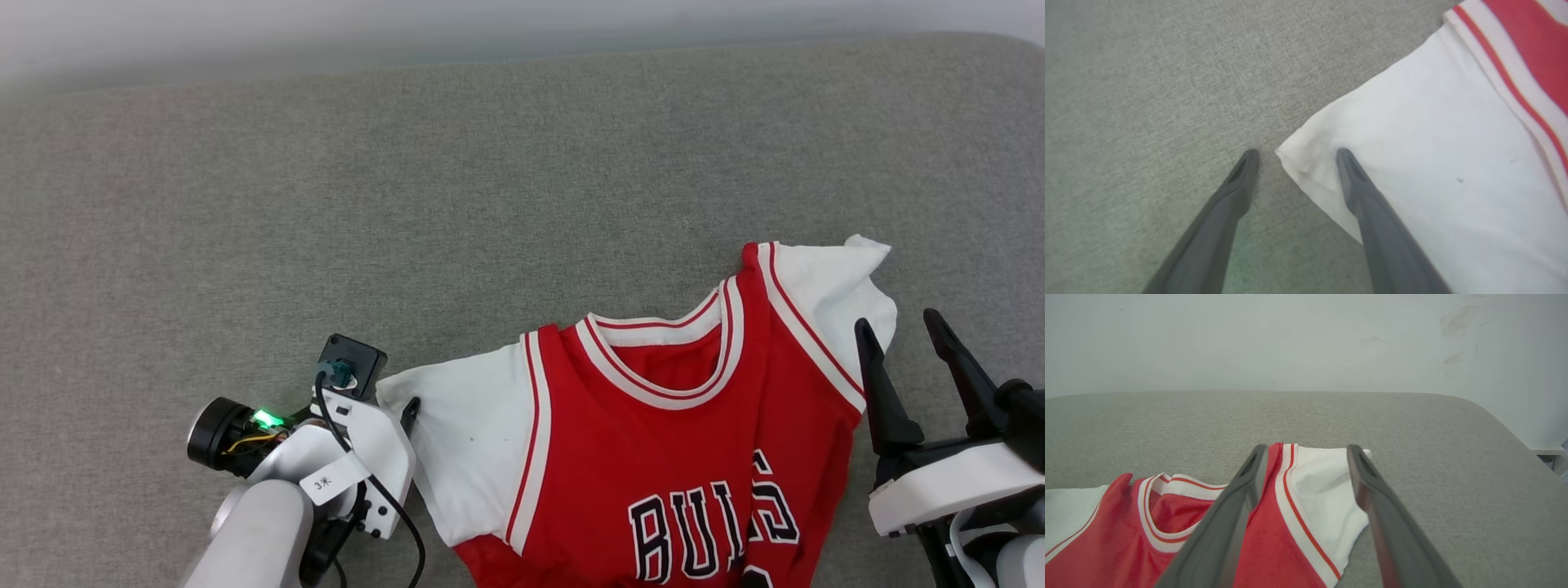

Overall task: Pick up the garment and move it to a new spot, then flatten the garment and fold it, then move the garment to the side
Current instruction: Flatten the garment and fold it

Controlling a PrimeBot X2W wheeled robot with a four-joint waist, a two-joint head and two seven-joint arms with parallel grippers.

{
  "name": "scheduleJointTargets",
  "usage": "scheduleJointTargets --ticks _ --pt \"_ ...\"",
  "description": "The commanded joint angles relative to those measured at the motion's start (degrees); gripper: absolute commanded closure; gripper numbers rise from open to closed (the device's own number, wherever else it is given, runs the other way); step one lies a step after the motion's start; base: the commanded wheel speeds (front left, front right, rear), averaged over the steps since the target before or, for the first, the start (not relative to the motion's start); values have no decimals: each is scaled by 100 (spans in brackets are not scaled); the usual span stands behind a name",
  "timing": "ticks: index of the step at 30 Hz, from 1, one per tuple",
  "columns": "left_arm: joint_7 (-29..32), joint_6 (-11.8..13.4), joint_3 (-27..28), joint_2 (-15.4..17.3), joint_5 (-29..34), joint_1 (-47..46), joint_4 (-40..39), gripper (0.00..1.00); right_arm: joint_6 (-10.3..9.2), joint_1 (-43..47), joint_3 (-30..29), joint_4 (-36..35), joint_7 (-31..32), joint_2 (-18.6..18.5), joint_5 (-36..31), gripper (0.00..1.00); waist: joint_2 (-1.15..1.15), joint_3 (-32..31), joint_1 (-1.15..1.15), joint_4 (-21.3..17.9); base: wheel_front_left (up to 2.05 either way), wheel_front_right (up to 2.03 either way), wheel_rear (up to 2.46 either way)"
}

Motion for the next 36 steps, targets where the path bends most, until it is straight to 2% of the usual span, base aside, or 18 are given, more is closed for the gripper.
scheduleJointTargets --ticks 1,3,4,6,9,17,21,29,32,36 --pt "74 50 -54 71 86 -22 110 0 -4 -73 18 20 -44 40 -31 0 0 46 0 -29 0 0 0" --pt "151 39 -104 140 132 40 265 0 -4 -88 35 40 -63 52 -46 0 0 81 0 -48 0 0 0" --pt "211 24 -127 159 127 85 333 13 -4 -102 39 53 -68 58 -45 0 0 93 0 -53 0 0 0" --pt "268 11 -172 164 100 160 406 100 -4 -123 40 70 -85 55 -70 0 0 103 0 -52 0 0 0" --pt "178 22 -176 150 60 233 395 100 -4 -133 33 117 -77 42 -105 0 0 84 0 -38 0 0 0" --pt "-658 276 120 188 30 47 159 100 -4 -52 29 275 134 -20 -145 0 0 -175 0 45 0 0 0" --pt "-1083 446 317 248 27 -45 13 100 -4 33 21 365 435 -47 -146 0 0 -345 0 111 0 0 0" --pt "-1368 737 726 475 -63 179 -588 100 -4 160 -32 376 1166 -179 -189 0 0 -499 0 342 0 0 0" --pt "-1307 728 833 537 -193 345 -882 100 -4 109 -131 283 1494 -281 -246 0 0 -478 0 469 0 0 0" --pt "-1016 543 851 492 -597 609 -1421 100 -4 -164 -208 205 2287 -530 -197 0 0 -357 0 627 0 0 0"
